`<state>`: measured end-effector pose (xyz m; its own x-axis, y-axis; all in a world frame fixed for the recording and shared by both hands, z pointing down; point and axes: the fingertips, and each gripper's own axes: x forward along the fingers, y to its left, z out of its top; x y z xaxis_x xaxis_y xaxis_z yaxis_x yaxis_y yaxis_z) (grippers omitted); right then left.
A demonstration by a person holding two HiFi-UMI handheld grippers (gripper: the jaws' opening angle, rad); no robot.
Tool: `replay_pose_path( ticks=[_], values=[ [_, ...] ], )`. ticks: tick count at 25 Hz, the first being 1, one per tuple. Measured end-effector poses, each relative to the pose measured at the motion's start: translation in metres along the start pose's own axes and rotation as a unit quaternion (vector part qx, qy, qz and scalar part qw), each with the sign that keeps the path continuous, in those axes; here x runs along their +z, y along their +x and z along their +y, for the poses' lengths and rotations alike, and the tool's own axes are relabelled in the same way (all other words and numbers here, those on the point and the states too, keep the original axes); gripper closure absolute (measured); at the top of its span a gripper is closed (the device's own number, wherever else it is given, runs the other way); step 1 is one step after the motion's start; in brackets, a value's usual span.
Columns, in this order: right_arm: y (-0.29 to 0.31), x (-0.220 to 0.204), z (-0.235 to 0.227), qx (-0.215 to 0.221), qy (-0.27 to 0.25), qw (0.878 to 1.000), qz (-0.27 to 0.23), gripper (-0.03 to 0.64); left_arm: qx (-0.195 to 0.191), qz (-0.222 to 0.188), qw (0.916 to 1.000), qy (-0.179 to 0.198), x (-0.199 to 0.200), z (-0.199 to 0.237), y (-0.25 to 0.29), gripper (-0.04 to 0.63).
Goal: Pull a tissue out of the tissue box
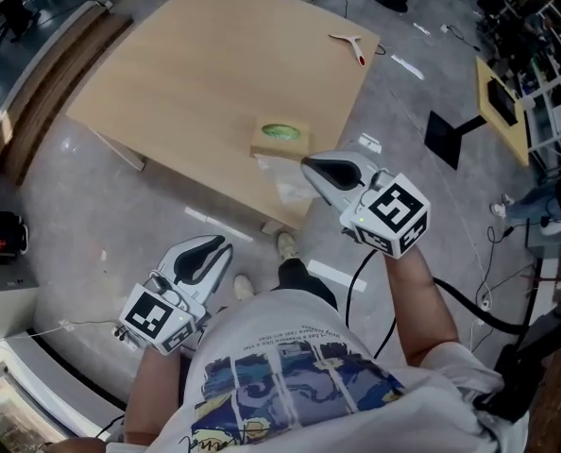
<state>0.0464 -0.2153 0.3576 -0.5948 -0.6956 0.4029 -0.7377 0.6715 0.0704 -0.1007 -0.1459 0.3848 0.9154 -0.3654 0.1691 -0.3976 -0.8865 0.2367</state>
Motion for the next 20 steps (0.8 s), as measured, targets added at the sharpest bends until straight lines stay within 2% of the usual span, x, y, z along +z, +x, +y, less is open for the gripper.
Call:
replay_pose_path(
  ticks=[20],
  values=[
    [-0.049, 0.038, 0.076, -0.010, -0.027, 0.999, -0.039, 0.614, -0.033, 0.000, 0.9994, -0.001, -0.021, -0.029, -0.020, 0.534]
  ],
)
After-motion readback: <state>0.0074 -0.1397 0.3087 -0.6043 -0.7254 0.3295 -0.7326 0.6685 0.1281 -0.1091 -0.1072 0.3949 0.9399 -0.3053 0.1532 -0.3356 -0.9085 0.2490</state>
